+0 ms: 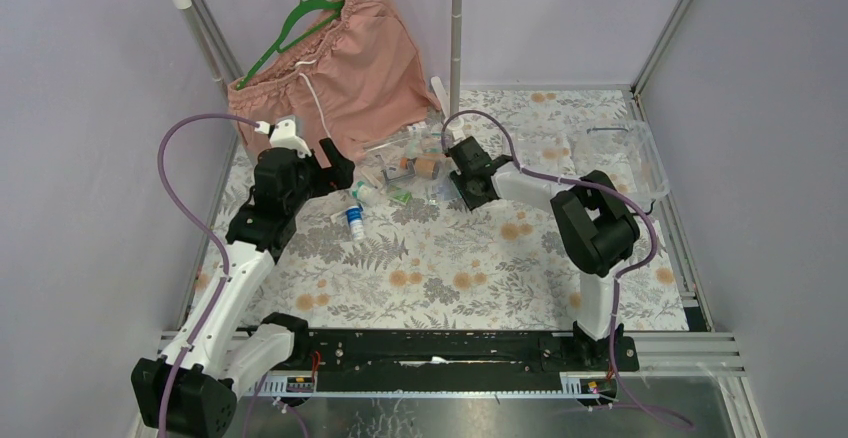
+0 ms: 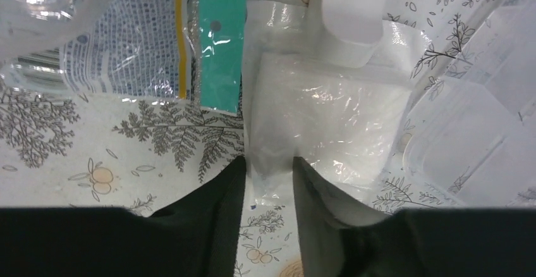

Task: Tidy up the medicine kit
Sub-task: Pick up the medical item at the center of the board, then place the medical item at the medicine box, then move the medicine box to the center of the board.

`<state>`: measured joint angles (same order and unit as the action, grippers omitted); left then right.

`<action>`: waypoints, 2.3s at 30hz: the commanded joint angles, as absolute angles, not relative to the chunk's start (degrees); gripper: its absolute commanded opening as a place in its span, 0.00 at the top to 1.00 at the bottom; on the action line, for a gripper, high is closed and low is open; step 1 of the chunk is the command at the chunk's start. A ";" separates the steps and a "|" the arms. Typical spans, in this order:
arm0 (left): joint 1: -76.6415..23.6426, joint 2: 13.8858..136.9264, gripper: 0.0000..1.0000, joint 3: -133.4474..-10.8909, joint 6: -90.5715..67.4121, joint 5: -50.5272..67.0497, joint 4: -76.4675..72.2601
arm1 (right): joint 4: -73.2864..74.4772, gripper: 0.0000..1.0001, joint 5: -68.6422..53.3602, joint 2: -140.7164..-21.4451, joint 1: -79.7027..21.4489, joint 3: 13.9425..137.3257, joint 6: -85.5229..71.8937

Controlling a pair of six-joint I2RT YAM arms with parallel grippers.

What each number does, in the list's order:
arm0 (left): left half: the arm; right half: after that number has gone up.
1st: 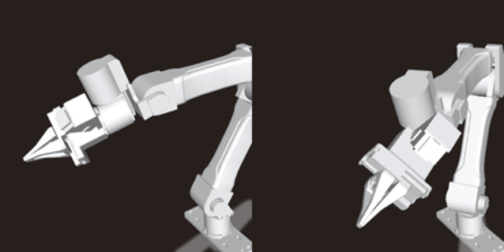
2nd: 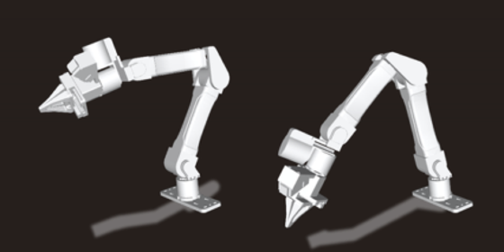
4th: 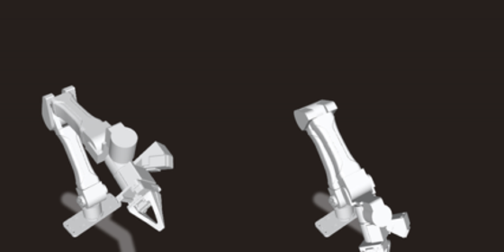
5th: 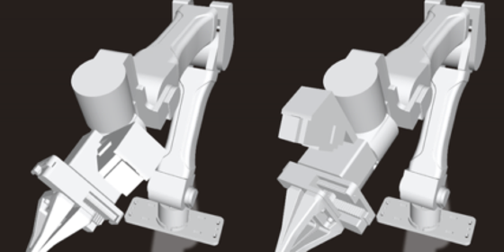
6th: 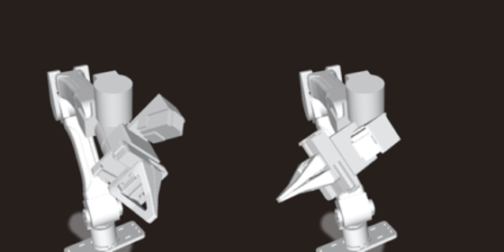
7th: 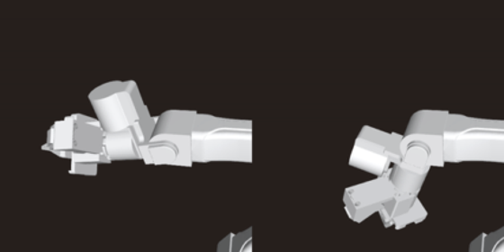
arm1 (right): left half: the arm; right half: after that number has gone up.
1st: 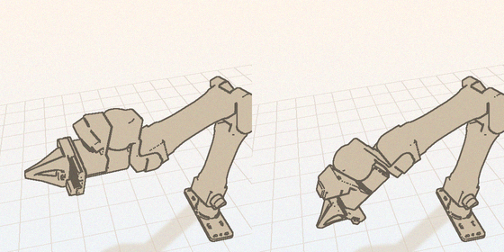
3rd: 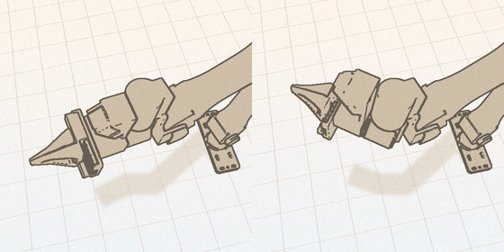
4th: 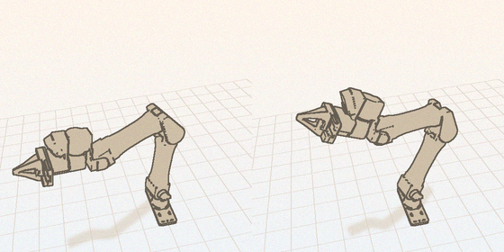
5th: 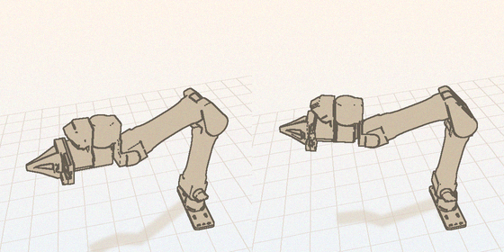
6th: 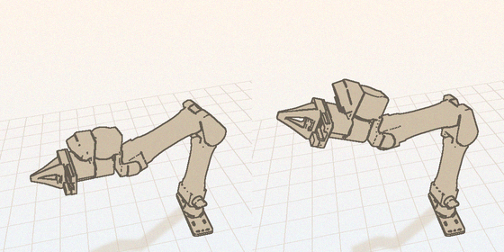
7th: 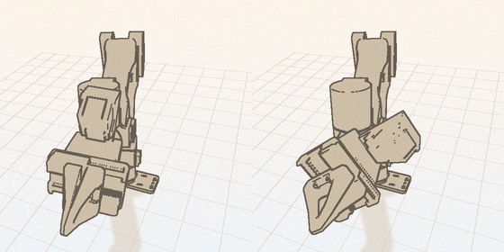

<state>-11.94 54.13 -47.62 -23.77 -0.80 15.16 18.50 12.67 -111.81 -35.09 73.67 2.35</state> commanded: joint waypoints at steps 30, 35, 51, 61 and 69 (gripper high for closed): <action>-10.89 53.63 0.01 -47.11 -23.12 1.76 14.59 | 18.85 1.00 18.12 -75.08 -3.52 70.12 -12.10; -10.89 53.29 0.01 -46.95 -23.19 1.93 14.73 | 18.36 1.00 16.62 -78.95 4.50 70.24 -14.56; -10.79 53.89 0.01 -46.98 -23.19 2.61 14.80 | 23.57 0.39 3.30 -88.38 9.23 75.18 -13.52; -10.79 54.66 0.01 -47.11 -23.38 3.72 14.68 | 29.73 0.37 -4.50 -96.54 8.61 80.13 -10.17; -10.70 54.84 0.01 -47.11 -23.47 4.21 14.75 | 30.15 0.35 3.18 -100.55 5.61 82.39 -14.95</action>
<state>-11.14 54.46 -47.59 -23.79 3.20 15.35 29.30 -0.82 -100.36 7.57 79.85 -12.38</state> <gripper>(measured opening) 0.986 0.647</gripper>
